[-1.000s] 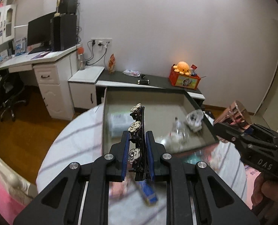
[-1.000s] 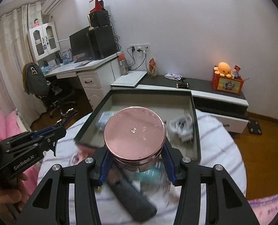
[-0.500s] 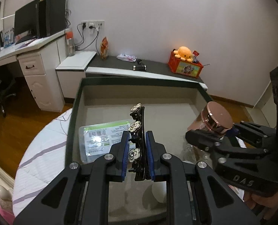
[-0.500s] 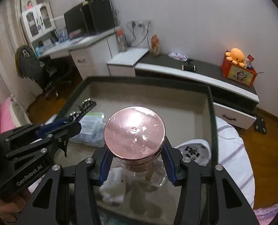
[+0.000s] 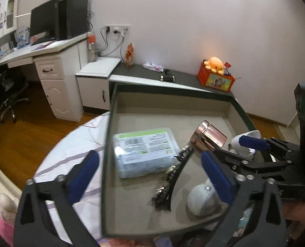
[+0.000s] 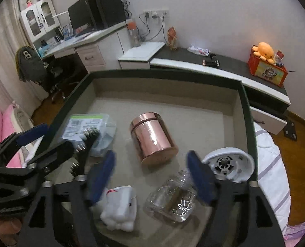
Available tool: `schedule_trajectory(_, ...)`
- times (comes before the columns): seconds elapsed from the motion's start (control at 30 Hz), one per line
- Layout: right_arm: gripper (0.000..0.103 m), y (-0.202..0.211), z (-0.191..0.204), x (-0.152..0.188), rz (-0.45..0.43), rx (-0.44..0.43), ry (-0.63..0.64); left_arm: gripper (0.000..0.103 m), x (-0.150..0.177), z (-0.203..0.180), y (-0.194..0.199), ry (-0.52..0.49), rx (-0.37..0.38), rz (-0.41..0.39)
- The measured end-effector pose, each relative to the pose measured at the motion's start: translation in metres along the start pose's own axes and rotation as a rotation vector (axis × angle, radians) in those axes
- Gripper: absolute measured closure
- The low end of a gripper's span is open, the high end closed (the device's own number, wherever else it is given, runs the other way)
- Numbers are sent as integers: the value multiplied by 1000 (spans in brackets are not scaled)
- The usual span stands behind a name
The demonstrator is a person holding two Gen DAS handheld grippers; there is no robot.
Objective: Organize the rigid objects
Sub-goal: 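Withdraw both tools from the tray back over the table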
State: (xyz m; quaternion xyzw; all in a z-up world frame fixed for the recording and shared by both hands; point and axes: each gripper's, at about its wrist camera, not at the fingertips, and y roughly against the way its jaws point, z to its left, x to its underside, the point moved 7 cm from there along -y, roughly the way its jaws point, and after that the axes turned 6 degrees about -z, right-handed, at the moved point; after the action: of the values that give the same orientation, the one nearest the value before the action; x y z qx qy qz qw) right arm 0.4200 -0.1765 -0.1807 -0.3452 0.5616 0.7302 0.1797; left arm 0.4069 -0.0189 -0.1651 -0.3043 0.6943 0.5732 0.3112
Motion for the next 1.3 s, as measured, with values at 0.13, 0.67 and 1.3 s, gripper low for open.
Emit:
schedule_trajectory(0.13, 0, 20, 7, -2, -45, 21, -10, 0, 0, 4, 32, 4, -8, -41)
schedule_trajectory(0.67, 0, 180, 39, 30, -338, 183, -61, 0, 25, -9, 170, -12, -41, -170)
schedule_trajectory(1.3, 0, 268, 30, 149, -372, 264, -156, 0, 106, -7, 234, -19, -91, -120)
